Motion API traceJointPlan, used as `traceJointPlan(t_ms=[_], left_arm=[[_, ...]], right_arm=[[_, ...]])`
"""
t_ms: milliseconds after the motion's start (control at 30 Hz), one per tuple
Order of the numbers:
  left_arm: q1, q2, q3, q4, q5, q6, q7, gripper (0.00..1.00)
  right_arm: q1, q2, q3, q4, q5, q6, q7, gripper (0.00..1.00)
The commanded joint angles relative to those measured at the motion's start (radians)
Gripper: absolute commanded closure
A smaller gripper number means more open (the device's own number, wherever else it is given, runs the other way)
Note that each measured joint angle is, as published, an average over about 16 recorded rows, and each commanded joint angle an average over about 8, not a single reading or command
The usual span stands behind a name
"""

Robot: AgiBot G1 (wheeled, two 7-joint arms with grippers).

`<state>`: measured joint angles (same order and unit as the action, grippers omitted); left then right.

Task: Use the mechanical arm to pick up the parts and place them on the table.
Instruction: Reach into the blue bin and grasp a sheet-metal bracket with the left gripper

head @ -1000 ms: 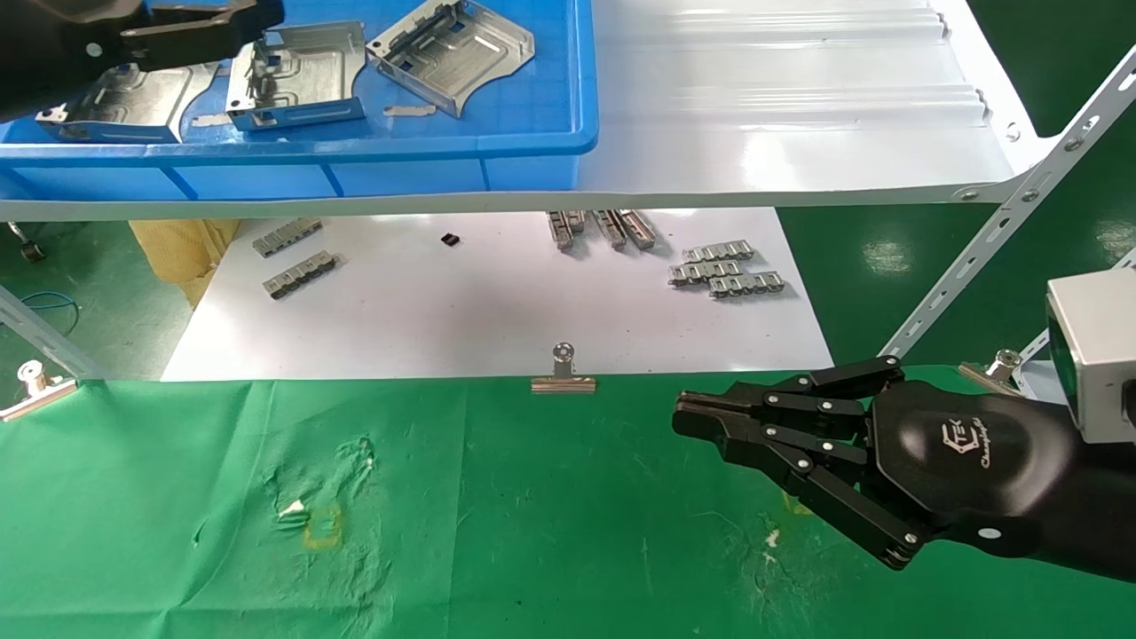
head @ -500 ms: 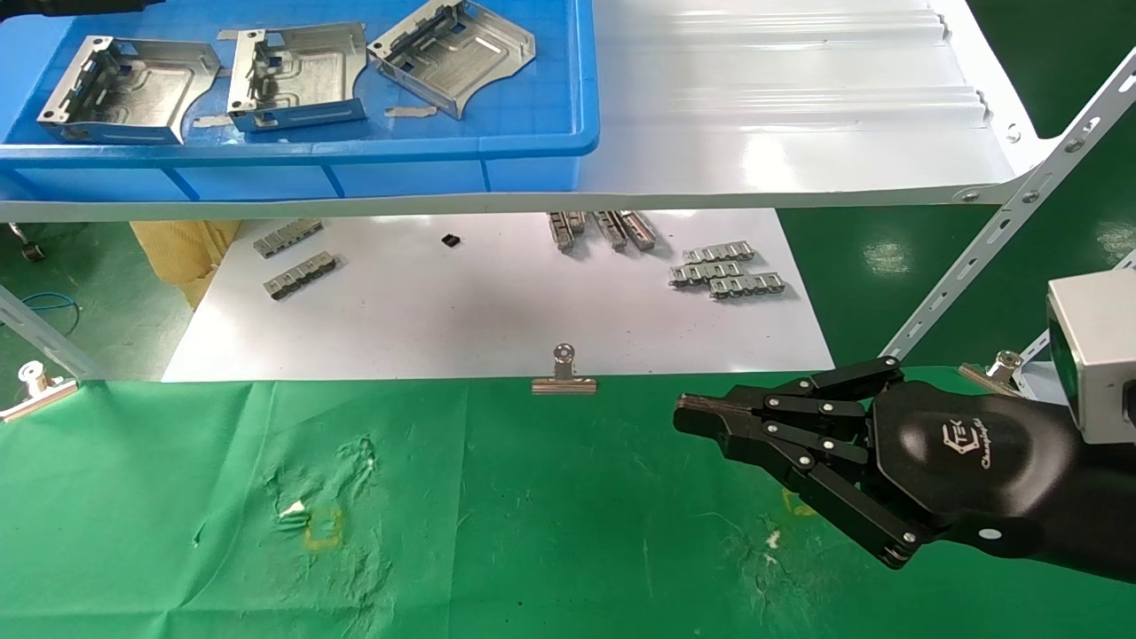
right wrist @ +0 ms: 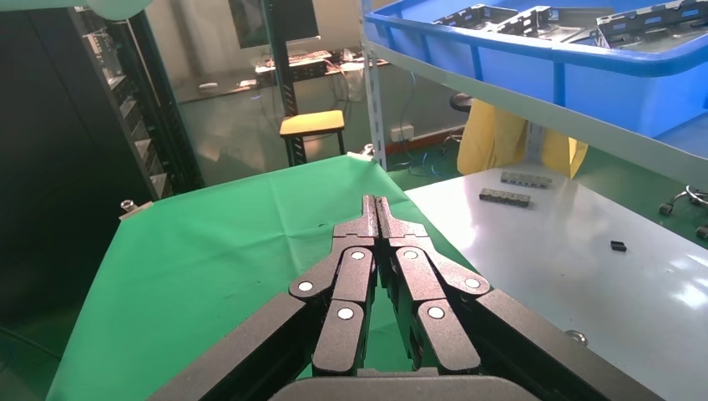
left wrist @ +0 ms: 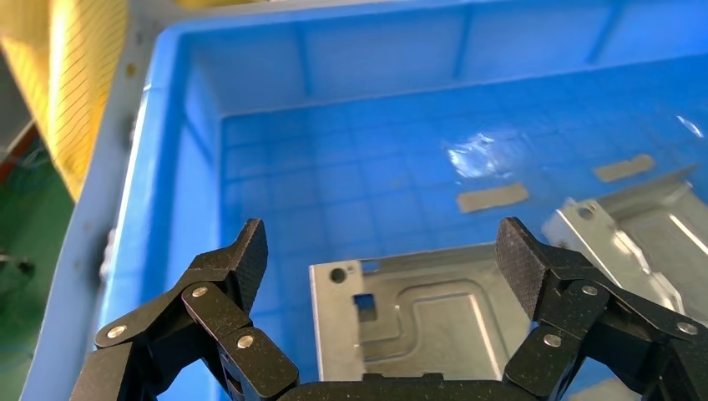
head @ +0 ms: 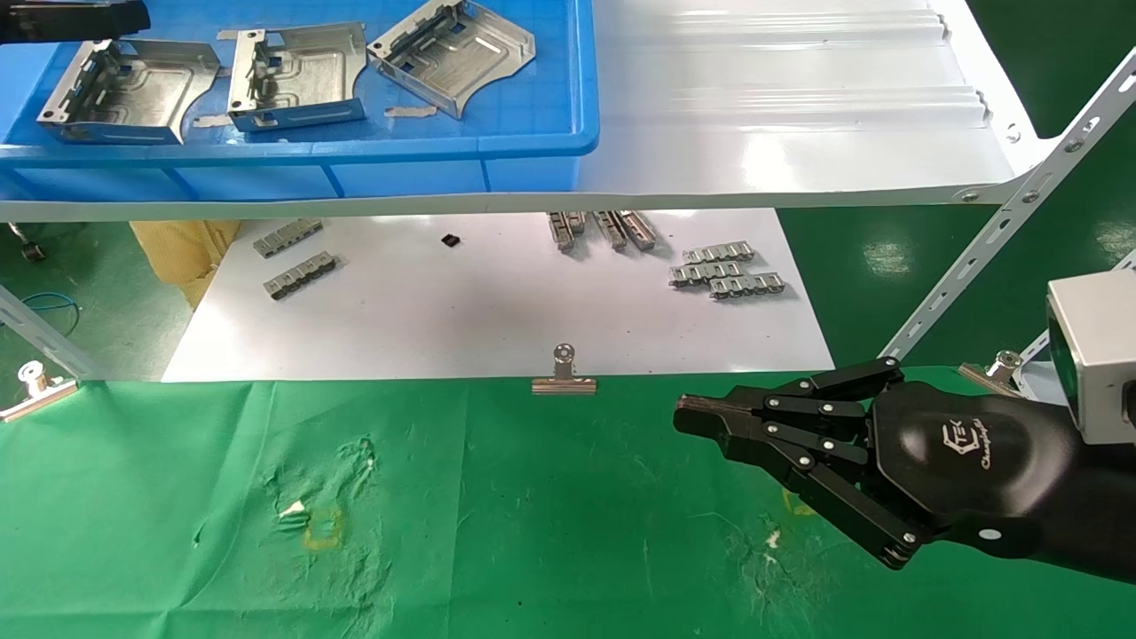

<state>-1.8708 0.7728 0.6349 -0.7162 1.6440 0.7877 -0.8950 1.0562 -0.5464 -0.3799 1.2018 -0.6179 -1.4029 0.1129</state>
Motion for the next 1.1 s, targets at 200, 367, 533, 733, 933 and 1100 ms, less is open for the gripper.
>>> traceJointPlan(t_ms=[200,367,533,733,933,1100], left_arm=[[0.033,-0.035,0.015,-0.064,0.044,-0.019,-0.114,0.14],[0.062,-0.065,0.026,-0.130,0.078,-0.025,-0.190,0.76],[0.085,-0.081,0.037,-0.180,0.116,-0.037,-0.257,1.00],[0.115,-0.088,0.045,-0.216,0.146,-0.056,-0.325,1.00],[0.133,-0.084,0.047,-0.227,0.151,-0.072,-0.341,1.00],[0.133,-0.075,0.048,-0.209,0.157,-0.087,-0.328,1.00]], right_arm=[[0.000,0.000,0.000,0.000,0.000,0.000,0.000,1.00],[0.000,0.000,0.000,0.000,0.000,0.000,0.000,1.00],[0.000,0.000,0.000,0.000,0.000,0.000,0.000,1.00],[0.000,0.000,0.000,0.000,0.000,0.000,0.000,1.00],[0.000,0.000,0.000,0.000,0.000,0.000,0.000,1.00],[0.000,0.000,0.000,0.000,0.000,0.000,0.000,1.00]])
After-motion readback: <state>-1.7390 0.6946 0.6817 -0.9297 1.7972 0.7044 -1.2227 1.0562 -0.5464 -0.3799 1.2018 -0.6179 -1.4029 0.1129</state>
